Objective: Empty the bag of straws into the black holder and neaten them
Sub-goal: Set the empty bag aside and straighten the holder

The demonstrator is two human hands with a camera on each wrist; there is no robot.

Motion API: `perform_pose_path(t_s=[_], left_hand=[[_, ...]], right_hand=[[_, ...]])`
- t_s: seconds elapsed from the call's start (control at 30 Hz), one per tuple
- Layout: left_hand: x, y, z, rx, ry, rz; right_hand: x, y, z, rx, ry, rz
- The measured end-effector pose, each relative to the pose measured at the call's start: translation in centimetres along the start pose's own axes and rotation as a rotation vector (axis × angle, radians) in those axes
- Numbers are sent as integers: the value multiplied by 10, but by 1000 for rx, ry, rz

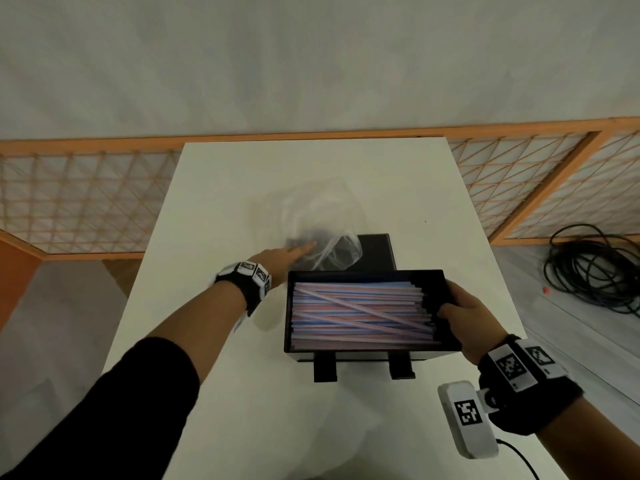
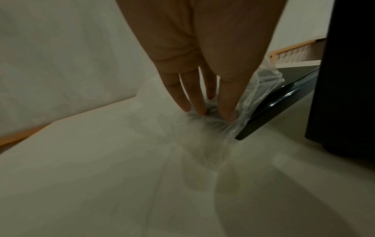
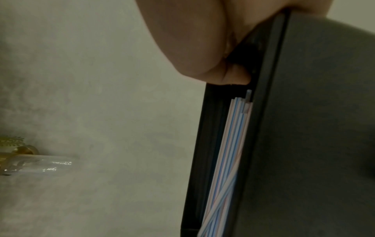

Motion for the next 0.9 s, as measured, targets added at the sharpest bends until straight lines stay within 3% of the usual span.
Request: perform_pose_path(t_s=[0.07, 0.17, 0.3, 0.37, 0.43, 0.5, 0.57, 0.67, 0.77, 0.9], left_hand=[[5, -8, -1, -34, 38, 37], [8, -19, 7, -67, 29, -163], [-12, -12, 28, 108, 358, -442], [-19, 0, 35, 243, 485, -397], [-25, 21, 34, 379, 523, -368], [-27, 41, 26, 466, 431, -352], [-26, 53, 16, 462, 325, -217], [-19, 42, 1, 297, 194, -16], [6, 12, -10, 96, -28, -130], [7, -15, -18, 36, 43, -3]], right_hand=[[0, -2, 1, -4, 3, 1], [0, -3, 1, -10, -1, 7], [-1, -4, 2, -17, 14, 33], [-1, -4, 2, -19, 20, 60], [-1, -5, 2, -24, 30, 73], [-1, -5, 2, -18, 37, 77], [-2, -3, 1, -15, 34, 91], [-4, -2, 1, -11, 45, 131], [-1, -2, 0, -6, 24, 154], [2, -2, 5, -8, -16, 116]])
Point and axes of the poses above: each hand's wrist, its own z-axis away from the middle knuckle, its own x-axis out of the palm, y = z × x, the point moved 8 cm from there along -z, towards the middle knuckle, and after that the axes turned 11 degrees about z, right-handed, at the moved point
